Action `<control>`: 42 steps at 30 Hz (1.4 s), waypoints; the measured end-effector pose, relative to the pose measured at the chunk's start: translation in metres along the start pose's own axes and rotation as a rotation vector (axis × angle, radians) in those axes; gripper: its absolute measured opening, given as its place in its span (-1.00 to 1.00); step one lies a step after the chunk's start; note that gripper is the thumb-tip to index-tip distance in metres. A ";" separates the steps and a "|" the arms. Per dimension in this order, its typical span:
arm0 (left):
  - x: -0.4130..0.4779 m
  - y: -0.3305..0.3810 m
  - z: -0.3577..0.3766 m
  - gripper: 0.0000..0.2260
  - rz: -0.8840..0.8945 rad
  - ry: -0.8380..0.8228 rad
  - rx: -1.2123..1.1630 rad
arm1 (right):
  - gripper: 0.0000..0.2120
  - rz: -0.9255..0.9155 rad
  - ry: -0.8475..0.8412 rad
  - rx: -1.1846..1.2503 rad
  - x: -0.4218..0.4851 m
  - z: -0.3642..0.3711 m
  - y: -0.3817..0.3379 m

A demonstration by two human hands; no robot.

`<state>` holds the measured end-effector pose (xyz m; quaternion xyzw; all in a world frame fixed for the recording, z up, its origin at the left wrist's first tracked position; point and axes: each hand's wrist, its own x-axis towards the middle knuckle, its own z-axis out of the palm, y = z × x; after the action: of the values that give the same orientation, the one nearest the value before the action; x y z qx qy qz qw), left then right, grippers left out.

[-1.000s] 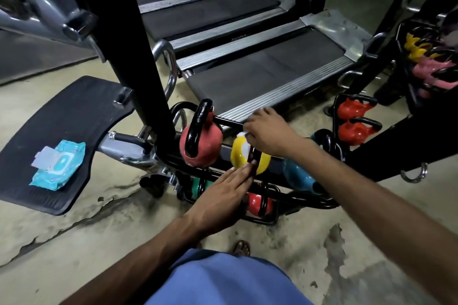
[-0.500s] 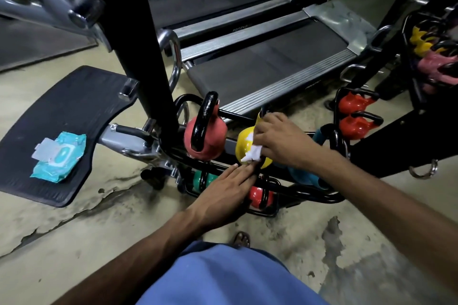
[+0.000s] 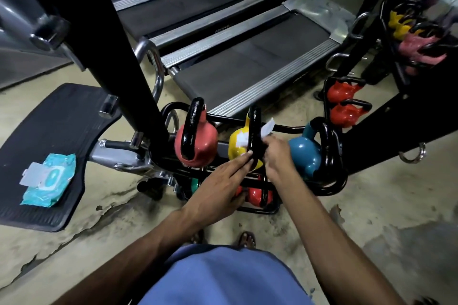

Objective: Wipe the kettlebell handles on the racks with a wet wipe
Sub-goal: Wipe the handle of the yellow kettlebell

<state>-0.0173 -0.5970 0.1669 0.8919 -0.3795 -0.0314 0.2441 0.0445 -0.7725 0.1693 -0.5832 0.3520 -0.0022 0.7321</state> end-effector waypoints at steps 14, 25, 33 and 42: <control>-0.004 -0.007 0.012 -0.35 0.036 0.022 -0.045 | -0.88 -0.879 0.094 -0.676 -0.051 -0.012 0.008; 0.015 -0.026 -0.014 -0.49 -0.155 0.246 -0.236 | -0.81 -1.021 0.043 -0.824 -0.071 -0.032 0.039; 0.088 -0.042 -0.047 -0.48 -0.024 0.013 -0.325 | -0.90 -1.395 -0.050 -1.132 -0.048 -0.036 0.017; 0.104 -0.045 -0.055 -0.45 0.036 -0.057 -0.107 | -0.64 -1.365 -0.400 -2.269 -0.040 -0.011 0.009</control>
<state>0.1001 -0.6197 0.2078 0.8694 -0.3999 -0.0725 0.2809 0.0050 -0.7629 0.1816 -0.9126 -0.3131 0.0112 -0.2626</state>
